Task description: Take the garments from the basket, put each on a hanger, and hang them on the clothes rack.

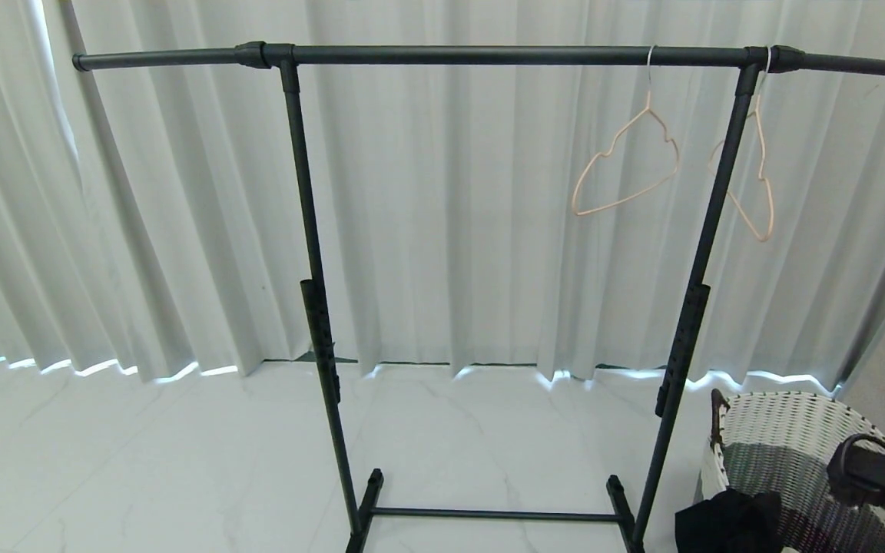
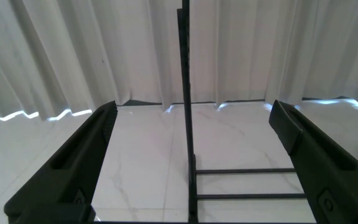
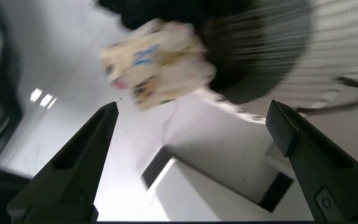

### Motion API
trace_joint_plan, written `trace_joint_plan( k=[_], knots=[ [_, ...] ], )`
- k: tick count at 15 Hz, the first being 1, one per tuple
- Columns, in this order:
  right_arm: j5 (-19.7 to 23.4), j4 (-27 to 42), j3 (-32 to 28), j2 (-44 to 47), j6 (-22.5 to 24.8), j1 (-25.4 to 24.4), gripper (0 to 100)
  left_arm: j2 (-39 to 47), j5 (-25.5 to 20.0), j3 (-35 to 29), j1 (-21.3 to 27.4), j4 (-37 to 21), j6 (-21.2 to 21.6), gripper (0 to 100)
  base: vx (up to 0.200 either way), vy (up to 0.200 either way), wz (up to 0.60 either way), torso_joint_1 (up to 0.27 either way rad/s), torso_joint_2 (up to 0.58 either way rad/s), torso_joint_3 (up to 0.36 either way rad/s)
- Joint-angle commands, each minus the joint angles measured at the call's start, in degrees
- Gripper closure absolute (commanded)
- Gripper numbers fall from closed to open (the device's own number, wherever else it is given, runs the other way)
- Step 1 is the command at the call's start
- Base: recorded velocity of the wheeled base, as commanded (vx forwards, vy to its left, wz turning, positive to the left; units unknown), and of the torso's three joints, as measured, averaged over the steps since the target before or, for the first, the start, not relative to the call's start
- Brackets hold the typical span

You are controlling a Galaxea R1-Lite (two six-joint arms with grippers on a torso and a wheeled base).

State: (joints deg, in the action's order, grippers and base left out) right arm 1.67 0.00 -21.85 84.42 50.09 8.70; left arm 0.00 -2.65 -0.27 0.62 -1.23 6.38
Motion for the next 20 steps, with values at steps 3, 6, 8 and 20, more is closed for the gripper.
trace_joint_plan(
  k=[3, 6, 8, 20],
  knots=[
    [0.0, -1.5, 3.9, 7.0, 0.3, -2.0, 0, 0.0, 0.0, 0.0, 0.0, 0.0, 0.0, 0, 0.000, 0.000, 0.00, 0.000, 0.00, 0.000],
    [-0.1, -9.7, 6.7, 13.0, 0.8, -3.0, 0, 0.0, 0.0, 0.0, 0.0, 0.0, 0.1, 0, 0.000, 0.000, 0.00, 0.000, 0.00, 0.000],
    [-0.4, -18.5, 8.3, 18.7, 1.4, -2.7, 0, 0.0, 0.0, 0.0, 0.0, 0.0, 0.1, 0, 0.000, 0.000, 0.00, 0.000, 0.00, 0.000],
    [-5.1, -37.2, 10.7, 27.7, 1.3, -2.7, 100, 0.0, 0.0, 0.0, 0.0, 0.0, 0.2, 0, 0.000, 0.000, 0.00, 0.000, 0.00, 0.000]
  ],
)
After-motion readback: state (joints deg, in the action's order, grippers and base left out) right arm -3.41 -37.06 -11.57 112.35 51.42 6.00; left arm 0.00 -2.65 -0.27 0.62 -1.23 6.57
